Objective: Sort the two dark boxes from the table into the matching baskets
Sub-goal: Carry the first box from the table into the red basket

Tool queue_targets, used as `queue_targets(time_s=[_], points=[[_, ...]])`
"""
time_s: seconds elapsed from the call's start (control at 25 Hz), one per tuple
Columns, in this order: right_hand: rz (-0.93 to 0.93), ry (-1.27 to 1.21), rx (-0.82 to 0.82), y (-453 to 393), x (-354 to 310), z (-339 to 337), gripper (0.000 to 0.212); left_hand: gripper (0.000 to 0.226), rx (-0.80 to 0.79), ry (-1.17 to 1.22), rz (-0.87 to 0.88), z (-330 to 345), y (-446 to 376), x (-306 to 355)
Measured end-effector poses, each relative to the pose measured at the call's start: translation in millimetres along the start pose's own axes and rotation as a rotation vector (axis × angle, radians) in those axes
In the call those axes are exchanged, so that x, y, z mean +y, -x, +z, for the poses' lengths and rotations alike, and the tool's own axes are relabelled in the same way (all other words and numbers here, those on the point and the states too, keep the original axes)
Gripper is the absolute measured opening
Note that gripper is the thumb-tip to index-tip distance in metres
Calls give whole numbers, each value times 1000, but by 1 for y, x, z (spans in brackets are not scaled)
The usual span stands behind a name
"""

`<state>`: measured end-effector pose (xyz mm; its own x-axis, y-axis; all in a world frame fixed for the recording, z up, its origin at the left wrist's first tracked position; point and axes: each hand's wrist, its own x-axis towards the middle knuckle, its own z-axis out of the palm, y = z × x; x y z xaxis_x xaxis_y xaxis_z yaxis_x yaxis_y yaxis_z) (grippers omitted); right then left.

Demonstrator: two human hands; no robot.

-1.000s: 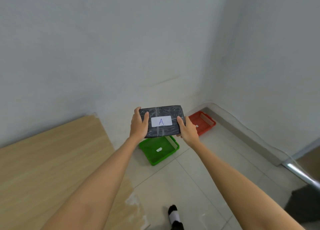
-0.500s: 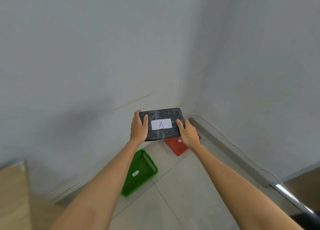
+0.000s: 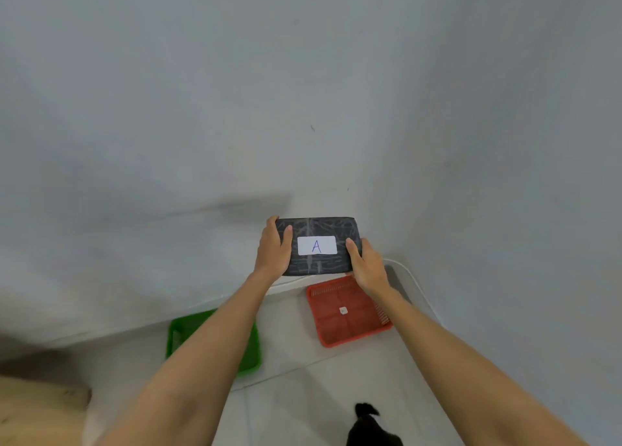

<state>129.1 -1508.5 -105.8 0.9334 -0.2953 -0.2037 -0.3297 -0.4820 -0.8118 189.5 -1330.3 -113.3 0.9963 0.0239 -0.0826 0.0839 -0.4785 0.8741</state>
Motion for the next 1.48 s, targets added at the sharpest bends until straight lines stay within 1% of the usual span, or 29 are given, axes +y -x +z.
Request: queue_targets(time_s=[0.12, 0.2, 0.32, 0.44, 0.6, 0.68, 0.76, 0.88, 0.96, 1.08, 1.16, 1.24, 1.36, 1.48], points=[[-39, 63, -69, -50, 31, -46, 43, 46, 16, 26, -82, 62, -8, 20], [-25, 86, -109, -79, 55, -73, 43, 46, 61, 34, -136, 101, -13, 34], [-20, 81, -159, -108, 86, -87, 43, 45, 95, 12, -179, 138, -21, 37], [-2, 66, -209, -135, 127, -80, 45, 40, 155, 5, -223, 179, -35, 13], [3, 9, -217, -184, 209, -48, 44, 39, 199, 66, -260, 251, -57, -57], [-13, 8, -177, -211, 262, -27, 43, 41, 207, 90, -282, 292, -70, -108], [-33, 50, -108, -239, 330, -2, 44, 44, 196, 83, -292, 336, -85, -168], [-9, 182, -45, -278, 443, 45, 43, 48, 172, 55, -307, 400, -109, -265], [-11, 316, -64, -300, 516, 79, 40, 50, 161, 31, -333, 441, -123, -325], [-96, 467, -92, -330, 595, 118, 49, 51, 121, 17, -320, 490, -148, -397], [-147, 495, -62, -348, 633, 141, 55, 53, 98, -34, -283, 517, -165, -436], [-194, 552, 9, -358, 656, 158, 57, 54, 115, -50, -286, 537, -180, -462], [-241, 598, 124, -360, 671, 171, 57, 57, 190, -2, -316, 560, -188, -474], [-246, 590, 150, -359, 669, 169, 55, 60, 274, 3, -418, 578, -189, -470]])
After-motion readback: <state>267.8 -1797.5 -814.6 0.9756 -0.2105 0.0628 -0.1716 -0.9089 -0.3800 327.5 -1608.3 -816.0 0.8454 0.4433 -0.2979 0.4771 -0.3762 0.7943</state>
